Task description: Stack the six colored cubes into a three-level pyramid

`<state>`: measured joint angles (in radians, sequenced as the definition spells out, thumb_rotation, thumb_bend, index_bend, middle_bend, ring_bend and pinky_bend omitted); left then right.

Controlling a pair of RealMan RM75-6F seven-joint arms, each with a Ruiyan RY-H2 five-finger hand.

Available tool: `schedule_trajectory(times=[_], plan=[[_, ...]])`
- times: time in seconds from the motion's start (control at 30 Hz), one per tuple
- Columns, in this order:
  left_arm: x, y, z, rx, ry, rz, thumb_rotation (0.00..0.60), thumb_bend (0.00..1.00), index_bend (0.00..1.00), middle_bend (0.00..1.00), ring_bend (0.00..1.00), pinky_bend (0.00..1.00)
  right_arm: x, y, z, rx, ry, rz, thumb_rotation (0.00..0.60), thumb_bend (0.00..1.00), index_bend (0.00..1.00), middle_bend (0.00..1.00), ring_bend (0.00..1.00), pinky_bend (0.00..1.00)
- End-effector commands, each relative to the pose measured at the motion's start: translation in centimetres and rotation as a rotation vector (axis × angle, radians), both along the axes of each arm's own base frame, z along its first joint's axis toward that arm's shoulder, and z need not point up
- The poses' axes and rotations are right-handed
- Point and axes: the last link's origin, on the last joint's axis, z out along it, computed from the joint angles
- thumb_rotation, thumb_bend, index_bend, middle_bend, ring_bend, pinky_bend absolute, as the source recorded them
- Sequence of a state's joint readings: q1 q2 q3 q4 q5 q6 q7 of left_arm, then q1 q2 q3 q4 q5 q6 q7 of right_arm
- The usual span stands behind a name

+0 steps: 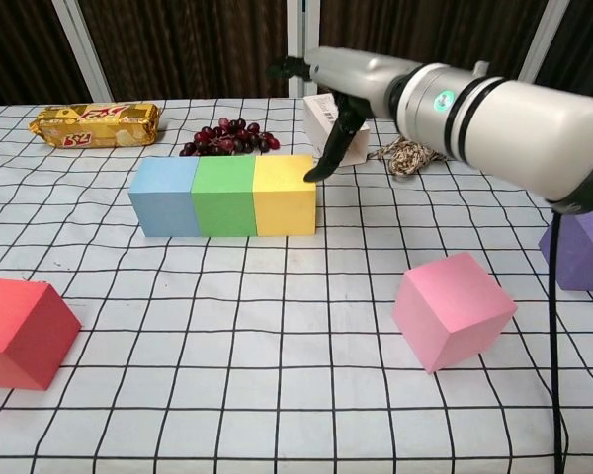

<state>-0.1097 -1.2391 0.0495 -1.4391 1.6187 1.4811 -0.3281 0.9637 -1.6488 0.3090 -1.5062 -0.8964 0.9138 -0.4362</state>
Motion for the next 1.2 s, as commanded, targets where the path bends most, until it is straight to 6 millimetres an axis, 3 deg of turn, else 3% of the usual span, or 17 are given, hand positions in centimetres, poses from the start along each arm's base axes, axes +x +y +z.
schedule_trajectory(times=[0.03, 0.23, 0.43, 0.9, 1.2], plan=[[0.6, -0.7, -0.4, -0.036, 0.001, -0.01, 0.6, 0.0, 0.0, 0.11, 0.0, 0.0, -1.0, 0.4, 4.2, -0.079, -0.038, 0.01, 0.6, 0.01, 0.0, 0.02, 0.0, 0.0], [2.1, -1.1, -2.1, -0.115, 0.013, -0.061, 0.6, 0.0, 0.0, 0.11, 0.0, 0.0, -2.9, 0.4, 8.1, -0.137, -0.07, -0.017, 0.6, 0.01, 0.0, 0.03, 0.0, 0.0], [3.1, -0.5, -3.9, -0.173, 0.014, -0.112, 0.6, 0.0, 0.0, 0.14, 0.0, 0.0, -4.8, 0.5, 9.8, -0.146, -0.1, -0.053, 0.6, 0.01, 0.0, 0.03, 0.0, 0.0], [4.4, 0.1, -7.3, -0.303, 0.034, -0.158, 0.6, 0.0, 0.0, 0.18, 0.0, 0.0, -6.9, -0.1, 10.0, -0.156, -0.106, -0.058, 0.6, 0.01, 0.0, 0.06, 0.0, 0.0], [4.3, 0.4, -8.7, -0.311, -0.001, -0.133, 0.6, 0.0, 0.01, 0.35, 0.01, 0.01, -7.9, 0.0, 10.0, -0.145, -0.085, -0.062, 0.6, 0.01, 0.0, 0.06, 0.0, 0.0]])
